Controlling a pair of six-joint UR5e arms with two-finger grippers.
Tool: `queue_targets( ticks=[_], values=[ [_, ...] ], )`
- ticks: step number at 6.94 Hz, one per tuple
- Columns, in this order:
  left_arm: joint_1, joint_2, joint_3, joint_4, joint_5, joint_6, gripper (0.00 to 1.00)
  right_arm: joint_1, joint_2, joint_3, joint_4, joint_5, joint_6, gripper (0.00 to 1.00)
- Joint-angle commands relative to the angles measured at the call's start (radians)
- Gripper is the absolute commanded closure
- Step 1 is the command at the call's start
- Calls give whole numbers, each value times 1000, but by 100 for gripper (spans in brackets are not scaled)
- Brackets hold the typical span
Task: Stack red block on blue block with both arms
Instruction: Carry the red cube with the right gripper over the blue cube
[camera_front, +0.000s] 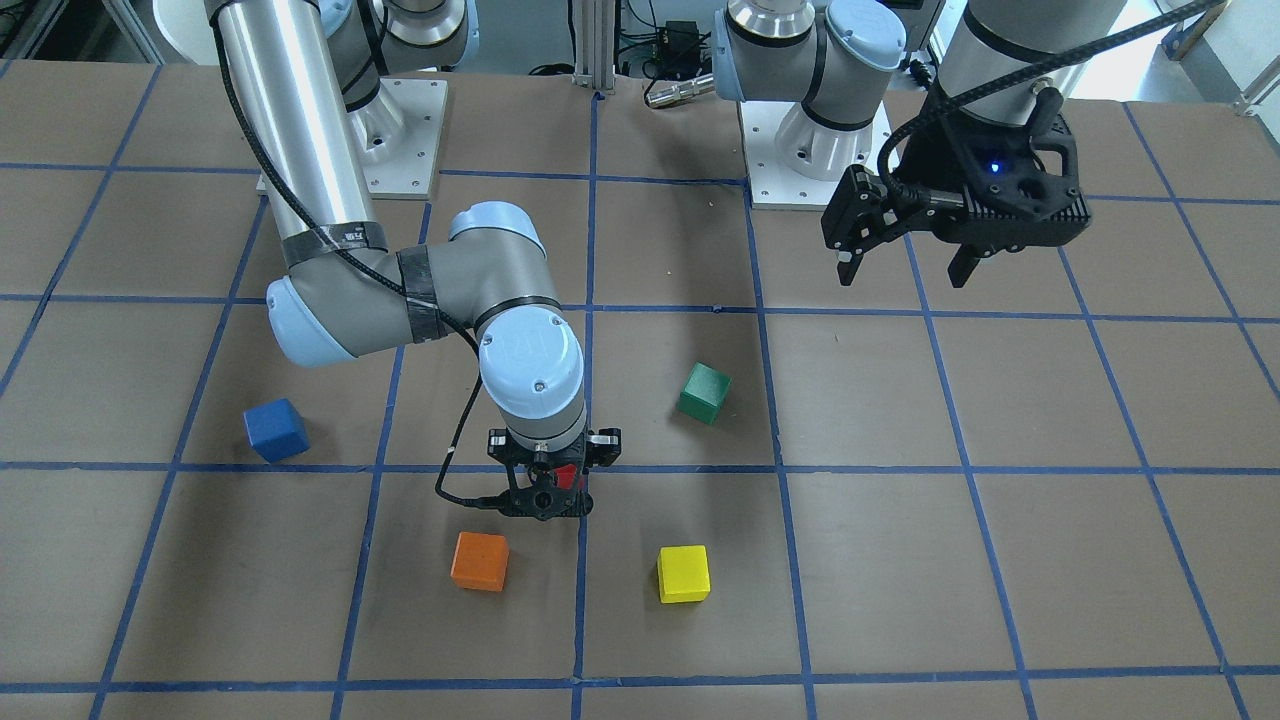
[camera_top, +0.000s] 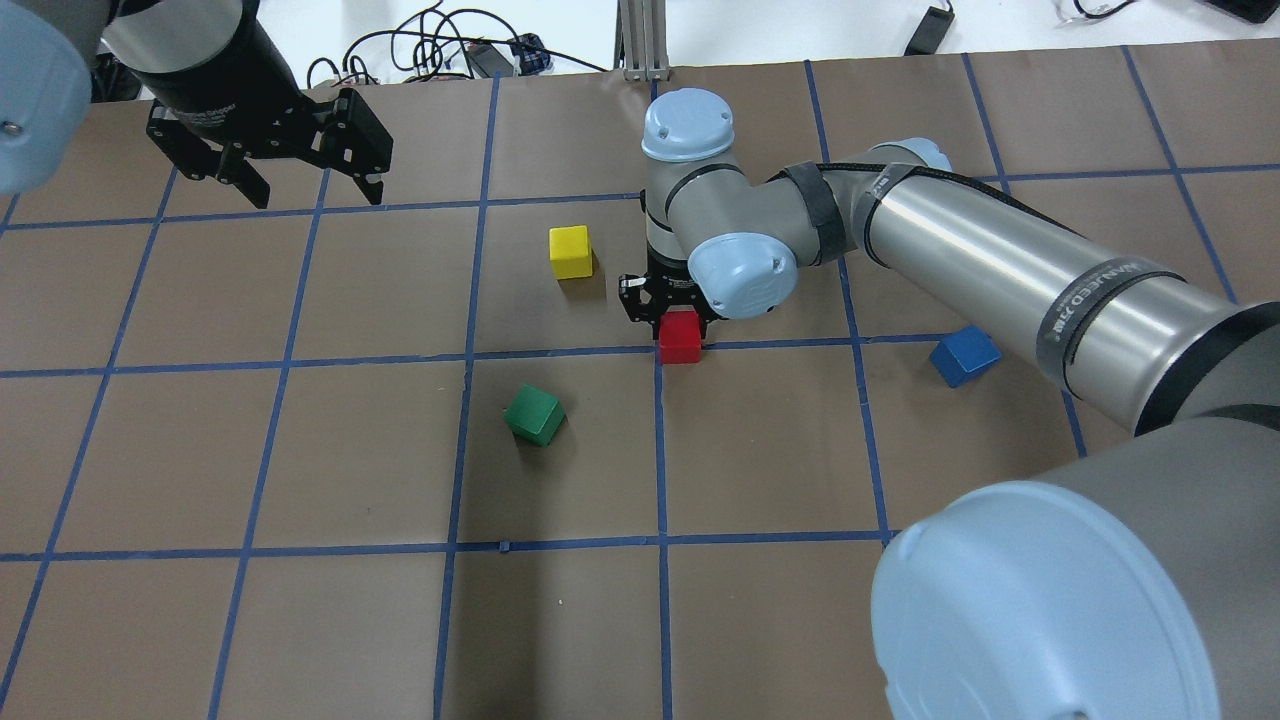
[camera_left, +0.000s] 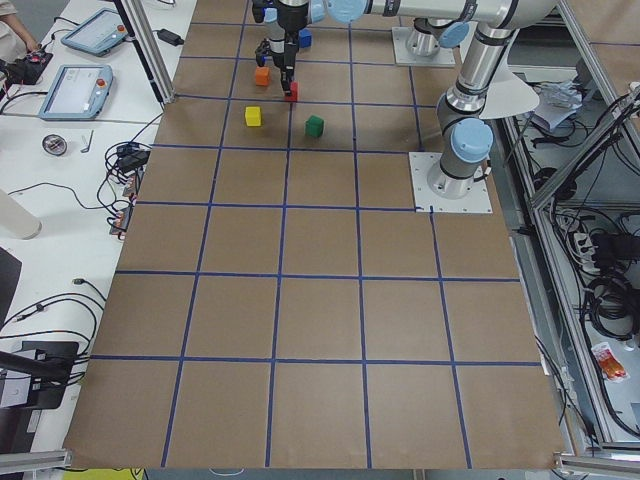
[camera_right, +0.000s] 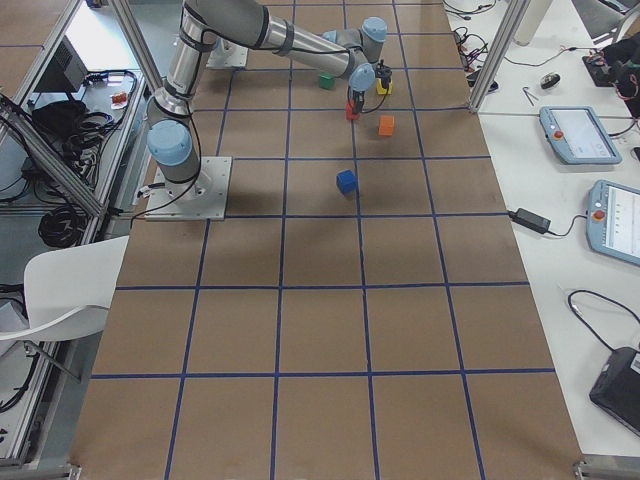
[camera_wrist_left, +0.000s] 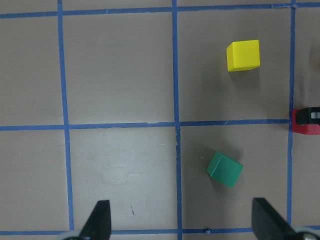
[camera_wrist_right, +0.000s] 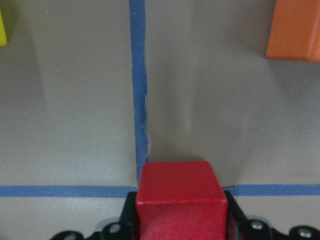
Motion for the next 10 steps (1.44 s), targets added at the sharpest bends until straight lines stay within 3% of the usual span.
queue_targets(
  ticks=[1, 5, 8, 10],
  values=[
    [0, 2, -1, 0, 0, -1, 0, -18, -59, -7, 23, -7, -9, 100],
    [-2, 2, -6, 0, -2, -1, 0, -210, -242, 5, 169, -7, -39, 100],
    [-2, 9, -10, 0, -3, -1, 0, -354, -285, 36, 258, -10, -186, 100],
    [-2, -3, 0, -3, 0, -4, 0, -461, -291, 118, 238, -21, -448, 100]
  ],
)
